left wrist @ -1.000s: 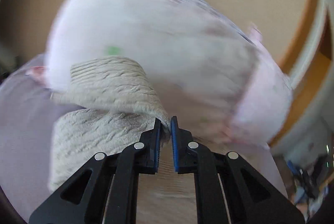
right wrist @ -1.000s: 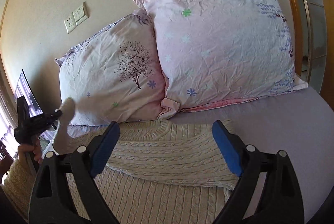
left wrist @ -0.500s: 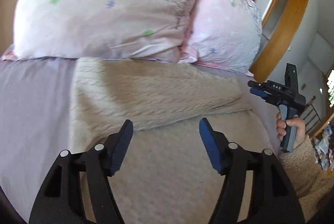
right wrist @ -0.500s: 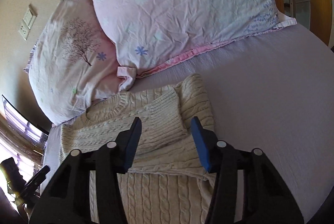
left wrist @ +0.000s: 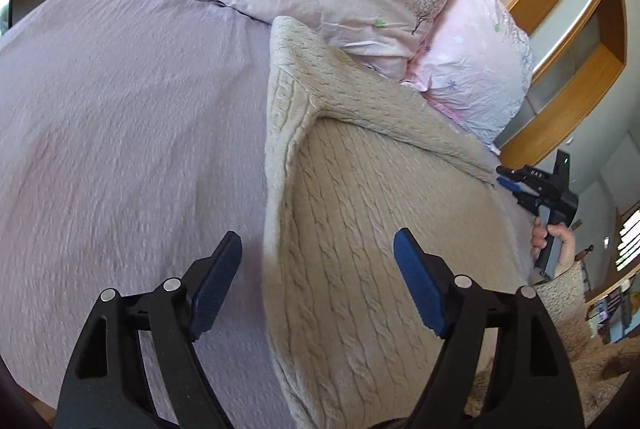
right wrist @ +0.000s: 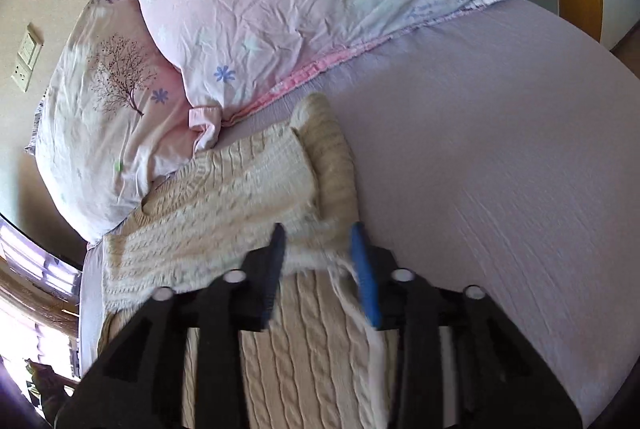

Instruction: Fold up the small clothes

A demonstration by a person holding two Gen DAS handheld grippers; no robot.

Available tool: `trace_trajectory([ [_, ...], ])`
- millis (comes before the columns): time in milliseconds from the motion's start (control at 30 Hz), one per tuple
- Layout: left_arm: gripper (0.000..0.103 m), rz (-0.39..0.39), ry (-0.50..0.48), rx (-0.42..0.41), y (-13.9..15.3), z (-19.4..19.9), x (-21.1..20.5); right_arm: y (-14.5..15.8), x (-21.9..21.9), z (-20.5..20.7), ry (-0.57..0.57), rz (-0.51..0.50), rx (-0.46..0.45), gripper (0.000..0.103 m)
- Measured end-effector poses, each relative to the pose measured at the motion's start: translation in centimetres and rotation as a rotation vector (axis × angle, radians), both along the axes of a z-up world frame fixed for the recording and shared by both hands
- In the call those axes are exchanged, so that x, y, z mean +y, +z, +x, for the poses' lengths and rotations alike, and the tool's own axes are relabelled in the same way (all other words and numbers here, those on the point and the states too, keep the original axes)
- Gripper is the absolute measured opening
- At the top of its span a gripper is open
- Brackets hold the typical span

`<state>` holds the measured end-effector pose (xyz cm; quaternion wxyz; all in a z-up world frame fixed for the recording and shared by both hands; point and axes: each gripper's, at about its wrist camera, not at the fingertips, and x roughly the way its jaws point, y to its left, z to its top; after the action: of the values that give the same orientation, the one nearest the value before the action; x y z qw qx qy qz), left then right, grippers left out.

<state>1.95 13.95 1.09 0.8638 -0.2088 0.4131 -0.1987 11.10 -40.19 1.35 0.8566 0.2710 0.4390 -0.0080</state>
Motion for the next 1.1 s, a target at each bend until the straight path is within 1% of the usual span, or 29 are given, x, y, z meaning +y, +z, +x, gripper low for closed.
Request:
trace_trajectory([
  [33, 0.075, -0.043, -0.018, -0.006, -0.2, -0.6, 0.2, 0.0, -0.5, -1.6, 0.006, 0.016, 0.004, 0.063],
  [100, 0.066, -0.090, -0.042, -0.018, -0.5, -1.8, 0.2, -0.3, -1.3, -4.4, 0.024, 0.050, 0.030, 0.063],
  [167, 0.057, -0.120, -0.069, -0.033, -0.7, -3.3, 0.2, -1.3, -2.0, -7.4, 0.067, 0.131, 0.061, 0.055],
  [200, 0.055, -0.142, -0.088, -0.040, -0.8, -4.1, 0.2, -1.9, -1.9, -8.8, 0.094, 0.175, 0.066, 0.047],
  [267, 0.052, -0.194, -0.124, -0.046, -1.0, -5.7, 0.2, -2.5, -1.7, -11.8, 0.159, 0.268, 0.047, 0.041],
  [333, 0.051, -0.232, -0.137, -0.047, -1.2, -7.1, 0.1, -3.2, -1.1, -14.7, 0.231, 0.367, 0.043, 0.037],
  [367, 0.050, -0.254, -0.141, -0.036, -1.5, -7.6, 0.1, -3.5, -0.6, -16.0, 0.271, 0.392, 0.042, 0.035],
  [400, 0.048, -0.273, -0.140, -0.025, -1.8, -8.1, 0.1, -3.6, -0.2, -17.0, 0.300, 0.393, 0.035, 0.032],
  [433, 0.046, -0.282, -0.136, -0.016, -2.1, -8.4, 0.1, -3.5, 0.3, -17.8, 0.326, 0.391, 0.026, 0.031],
  [467, 0.043, -0.282, -0.130, -0.008, -2.3, -8.6, 0.0, -3.5, 0.8, -18.3, 0.356, 0.393, 0.026, 0.027],
  [500, 0.036, -0.281, -0.127, -0.002, -2.4, -8.7, -0.2, -3.5, 1.2, -18.6, 0.378, 0.394, 0.034, 0.014],
  [533, 0.030, -0.282, -0.124, 0.001, -2.3, -8.5, -0.3, -3.4, 1.6, -18.4, 0.393, 0.380, 0.037, 0.007],
  [567, 0.017, -0.279, -0.120, 0.005, -2.1, -8.1, -0.5, -3.0, 1.9, -18.0, 0.394, 0.371, 0.021, 0.007],
  [600, 0.010, -0.278, -0.117, 0.004, -1.7, -7.6, -0.7, -2.3, 2.0, -17.3, 0.392, 0.376, -0.005, 0.007],
  [700, 0.009, -0.300, -0.109, -0.016, 0.4, -4.3, -0.7, 1.1, 2.2, -13.1, 0.382, 0.380, -0.135, 0.007],
  [767, 0.009, -0.365, -0.073, -0.040, 2.1, -0.4, -0.1, 3.2, 2.4, -9.2, 0.375, 0.387, -0.223, 0.007],
  [800, 0.009, -0.386, -0.041, -0.059, 3.0, 1.8, 0.3, 3.9, 2.1, -7.1, 0.363, 0.393, -0.259, 0.007],
  [867, 0.009, -0.381, 0.049, -0.090, 4.3, 7.0, 0.8, 4.3, 1.8, -2.3, 0.308, 0.413, -0.314, 0.007],
  [933, 0.009, -0.372, 0.144, -0.070, 4.4, 12.7, 1.0, 3.5, 1.5, 2.5, 0.222, 0.413, -0.313, 0.007],
  [1000, 0.009, -0.332, 0.210, -0.040, 3.7, 17.5, 0.6, 1.4, 1.1, 6.9, 0.116, 0.415, -0.260, 0.007],
  [1033, 0.009, -0.307, 0.227, -0.015, 3.1, 19.6, 0.2, 0.3, 1.2, 9.1, 0.072, 0.411, -0.225, 0.007],
  [1067, 0.009, -0.283, 0.235, 0.011, 2.5, 21.2, -0.1, -1.0, 0.9, 10.2, 0.044, 0.399, -0.190, 0.007],
  [1100, 0.009, -0.267, 0.240, 0.039, 1.9, 22.5, -0.5, -2.0, 0.6, 11.2, 0.018, 0.383, -0.151, 0.011],
])
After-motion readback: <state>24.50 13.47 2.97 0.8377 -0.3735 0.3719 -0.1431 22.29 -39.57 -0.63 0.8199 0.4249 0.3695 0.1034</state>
